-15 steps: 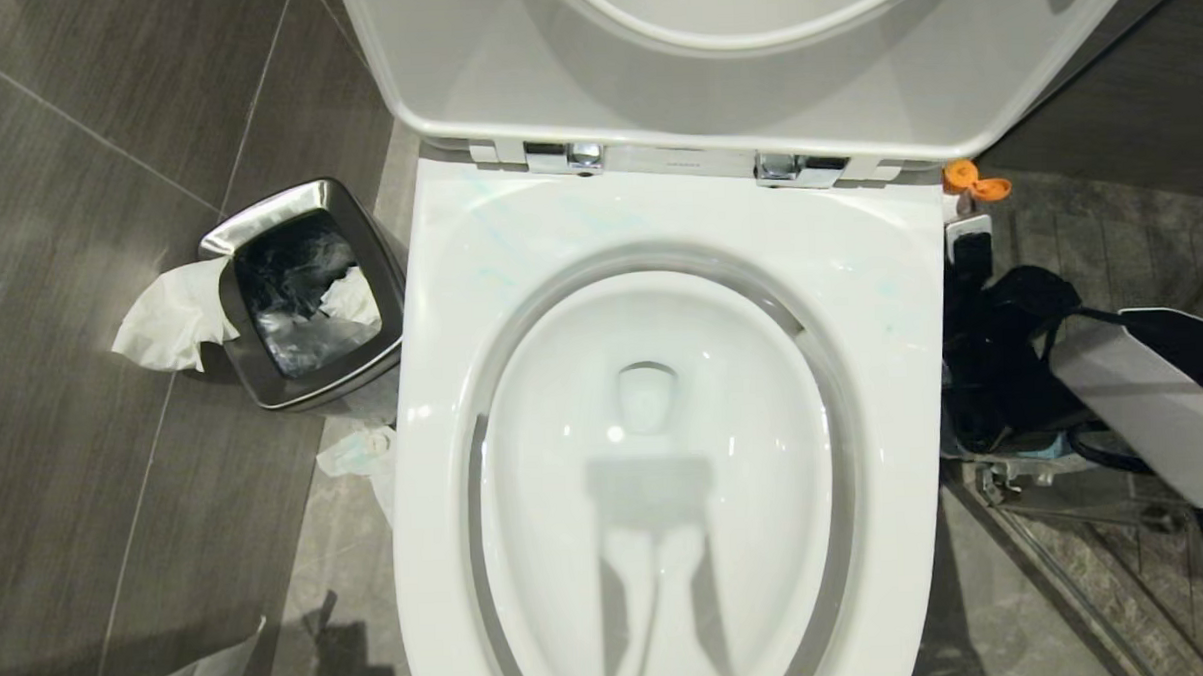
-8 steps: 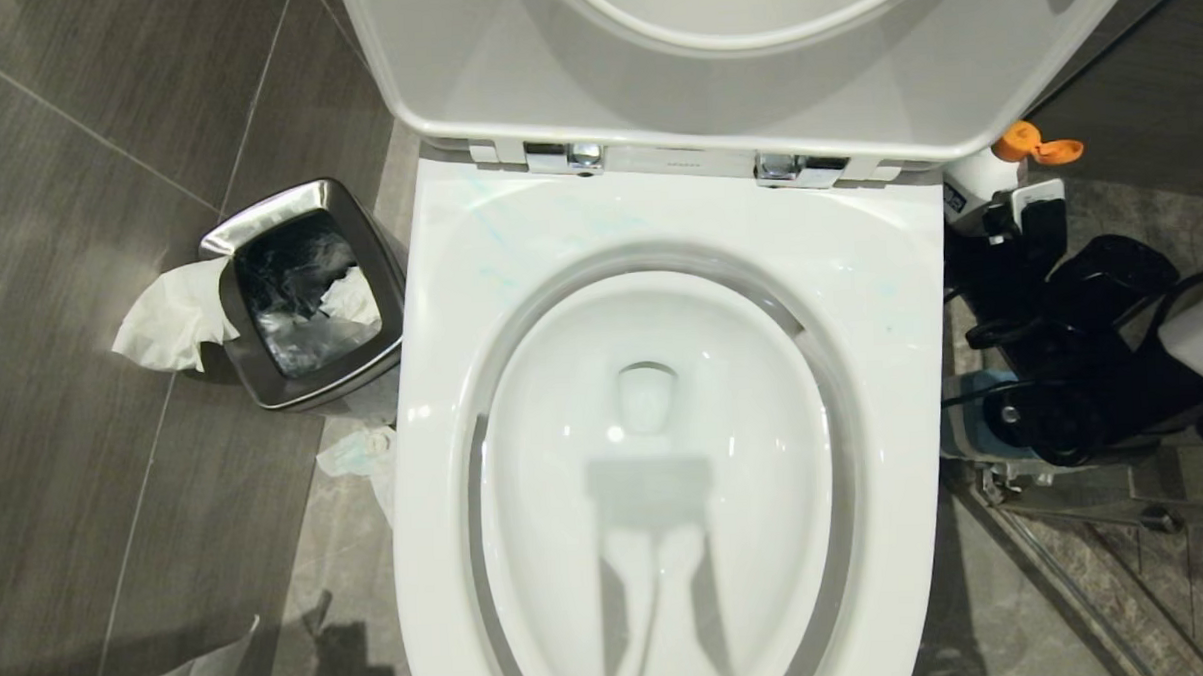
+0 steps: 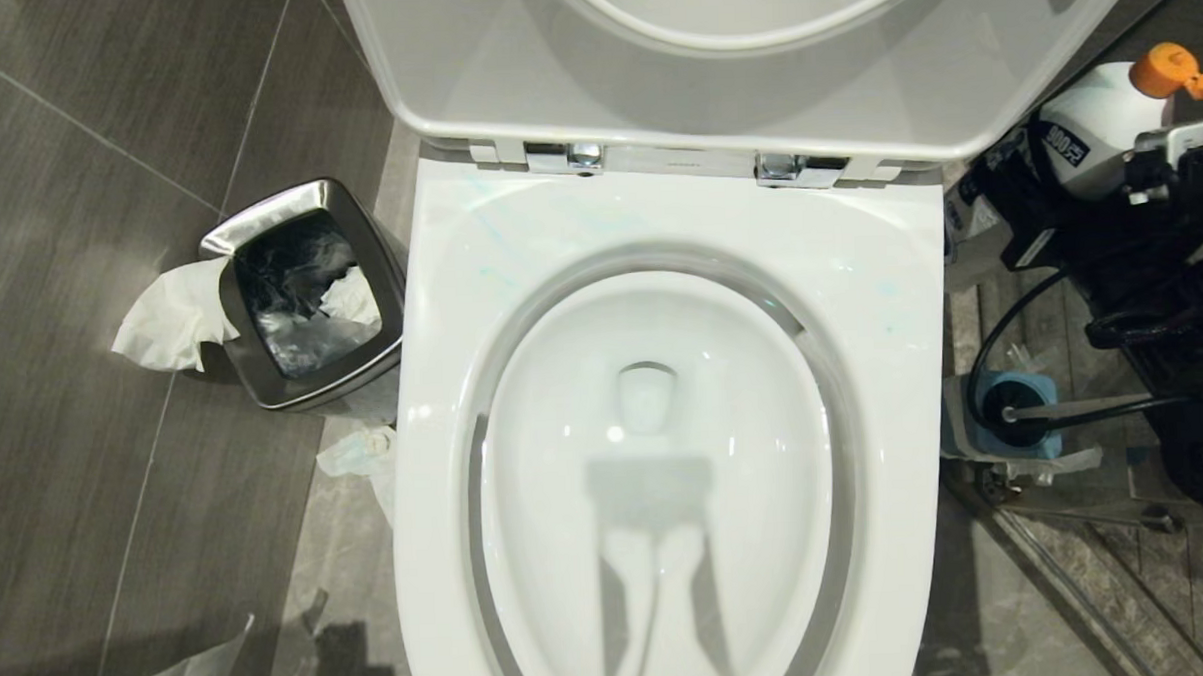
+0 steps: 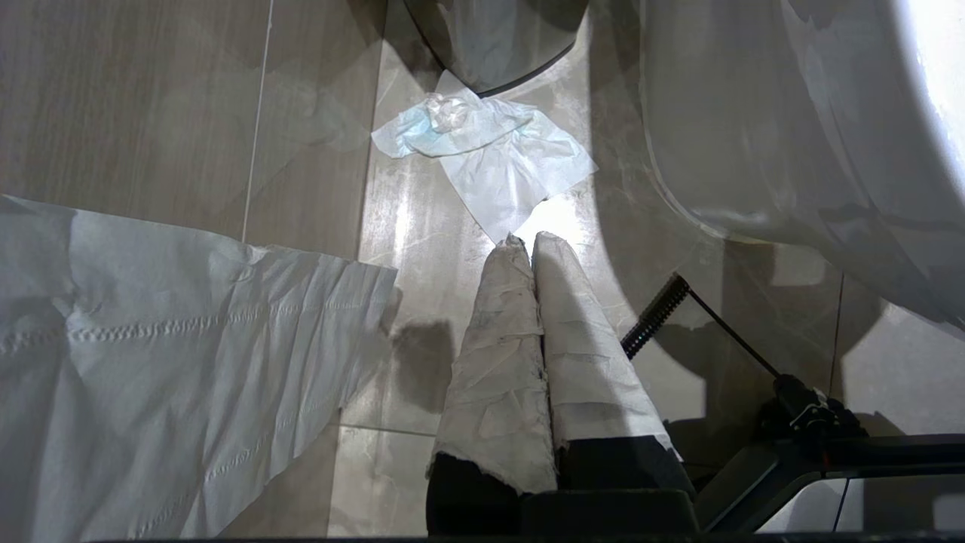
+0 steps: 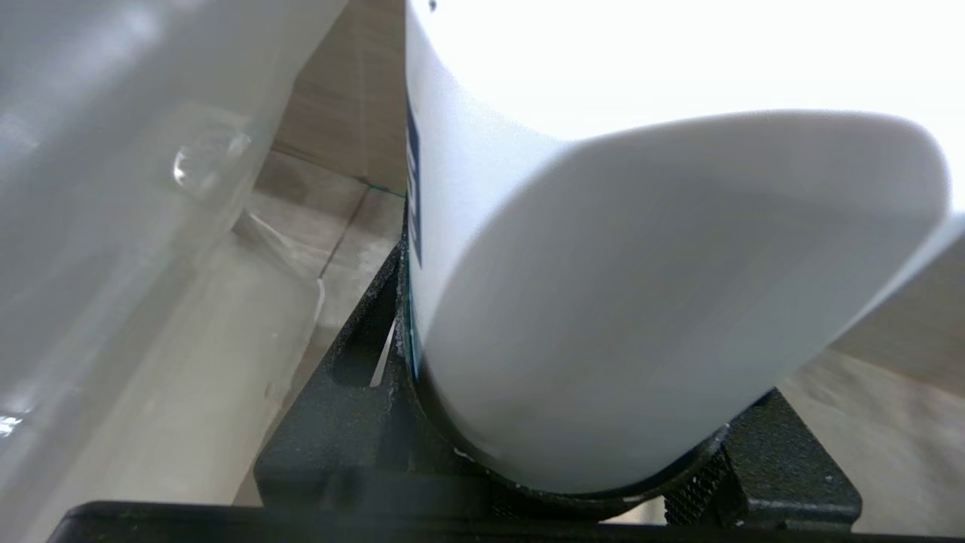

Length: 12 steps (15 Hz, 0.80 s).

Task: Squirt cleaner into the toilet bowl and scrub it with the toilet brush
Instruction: Pour in the cleaning agent

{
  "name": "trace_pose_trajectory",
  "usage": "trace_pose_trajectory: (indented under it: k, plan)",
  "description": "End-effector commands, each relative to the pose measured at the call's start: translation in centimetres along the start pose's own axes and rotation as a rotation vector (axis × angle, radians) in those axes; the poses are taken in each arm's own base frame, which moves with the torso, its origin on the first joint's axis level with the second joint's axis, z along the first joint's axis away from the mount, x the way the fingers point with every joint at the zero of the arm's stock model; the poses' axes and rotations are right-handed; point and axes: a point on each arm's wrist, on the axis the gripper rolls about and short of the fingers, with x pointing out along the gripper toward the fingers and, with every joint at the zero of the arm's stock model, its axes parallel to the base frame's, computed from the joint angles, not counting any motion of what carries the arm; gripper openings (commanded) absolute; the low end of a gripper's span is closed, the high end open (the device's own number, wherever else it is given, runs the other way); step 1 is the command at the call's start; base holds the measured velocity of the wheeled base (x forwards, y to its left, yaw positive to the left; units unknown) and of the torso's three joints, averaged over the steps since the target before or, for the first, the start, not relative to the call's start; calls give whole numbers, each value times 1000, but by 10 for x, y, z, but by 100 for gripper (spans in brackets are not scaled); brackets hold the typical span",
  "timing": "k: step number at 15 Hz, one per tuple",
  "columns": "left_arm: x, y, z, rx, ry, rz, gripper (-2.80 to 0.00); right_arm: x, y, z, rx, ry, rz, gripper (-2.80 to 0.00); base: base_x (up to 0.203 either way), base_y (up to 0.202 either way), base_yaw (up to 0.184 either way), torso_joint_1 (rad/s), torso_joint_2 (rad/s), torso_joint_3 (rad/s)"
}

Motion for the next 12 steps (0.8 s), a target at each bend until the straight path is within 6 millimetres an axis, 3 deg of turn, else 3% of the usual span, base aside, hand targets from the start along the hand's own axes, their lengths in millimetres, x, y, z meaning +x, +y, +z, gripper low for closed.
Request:
trace_pose_trajectory:
  k: [1, 5, 12]
  plan:
    - [0, 0, 0, 0, 2, 1, -280, -23, -5, 33, -3, -48, -17, -280, 0, 0, 0, 0, 0, 0]
    - [0, 0, 0, 0, 2, 0, -280, -70, -9, 57, 1, -20, -68, -280, 0, 0, 0, 0, 0, 0]
    - [0, 0, 0, 0, 2, 0, -280, -105, -14, 95, 54, -4, -120, -280, 0, 0, 0, 0, 0, 0]
